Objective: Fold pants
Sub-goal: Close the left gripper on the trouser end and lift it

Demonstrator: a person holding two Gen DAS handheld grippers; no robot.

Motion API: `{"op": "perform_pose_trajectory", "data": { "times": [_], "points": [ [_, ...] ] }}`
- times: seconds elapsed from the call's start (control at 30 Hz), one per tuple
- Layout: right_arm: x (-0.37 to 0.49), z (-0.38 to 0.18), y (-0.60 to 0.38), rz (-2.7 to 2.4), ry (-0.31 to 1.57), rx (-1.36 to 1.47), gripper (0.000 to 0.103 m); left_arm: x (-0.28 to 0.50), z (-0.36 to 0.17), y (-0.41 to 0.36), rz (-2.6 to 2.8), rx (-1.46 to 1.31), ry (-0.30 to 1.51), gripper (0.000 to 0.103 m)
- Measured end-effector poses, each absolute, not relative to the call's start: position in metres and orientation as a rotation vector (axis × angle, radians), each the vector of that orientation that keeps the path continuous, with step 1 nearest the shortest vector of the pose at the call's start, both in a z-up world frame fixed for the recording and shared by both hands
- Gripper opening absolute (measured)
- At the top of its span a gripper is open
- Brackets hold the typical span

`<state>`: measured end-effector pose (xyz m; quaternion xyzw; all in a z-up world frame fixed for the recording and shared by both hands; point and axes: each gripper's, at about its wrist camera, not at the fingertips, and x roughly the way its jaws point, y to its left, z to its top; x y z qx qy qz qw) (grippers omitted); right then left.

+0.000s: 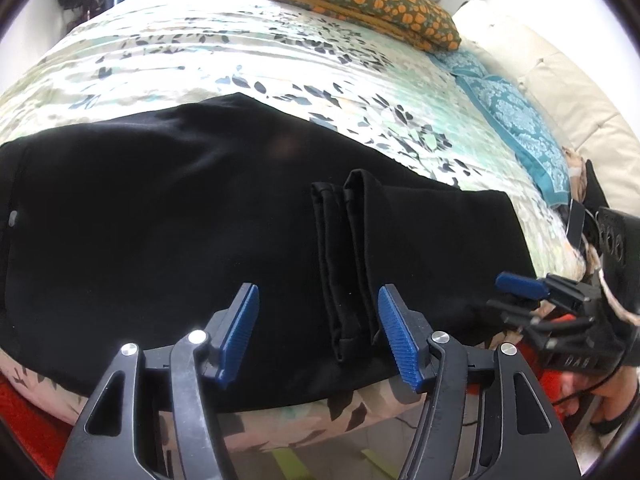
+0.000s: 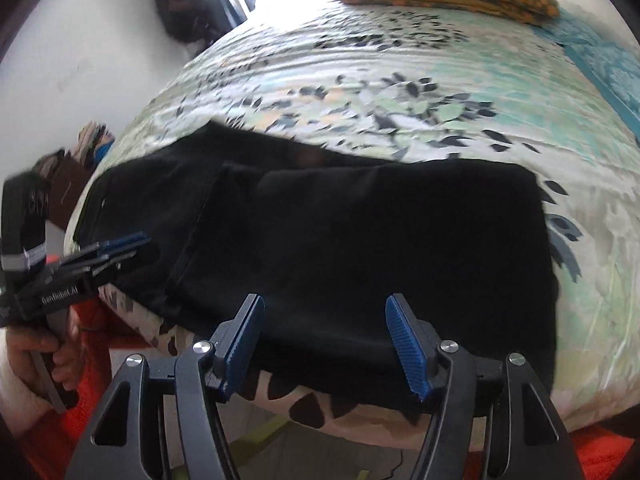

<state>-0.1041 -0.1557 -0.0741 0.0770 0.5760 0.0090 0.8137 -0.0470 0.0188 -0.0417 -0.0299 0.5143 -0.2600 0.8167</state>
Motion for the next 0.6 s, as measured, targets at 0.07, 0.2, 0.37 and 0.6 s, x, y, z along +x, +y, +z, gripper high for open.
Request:
{"op": "perform_pose_trajectory", "data": {
  "times": [0.07,0.2,0.37,0.6],
  "points": [
    [-0.100,-0.094,-0.132,0.045,1.318,0.055,0.073,-0.046,-0.039,0.026,-0.535,-0.078,1.088,0.070],
    [-0.103,-0.084,-0.121,0.085,1.258,0.008,0.073,-0.038,-0.029,0.050,-0.488,-0.143,1.055,0.076],
    [-0.104,-0.065,-0.132,0.045,1.142,0.051,0.078,-0.018,-0.028,0.096,-0.368,-0.247,1.039,0.080],
    [-0.105,-0.068,-0.152,-0.005,1.127,0.128,0.079,-0.008,-0.021,0.163,-0.249,-0.366,1.024,0.080]
  ]
}}
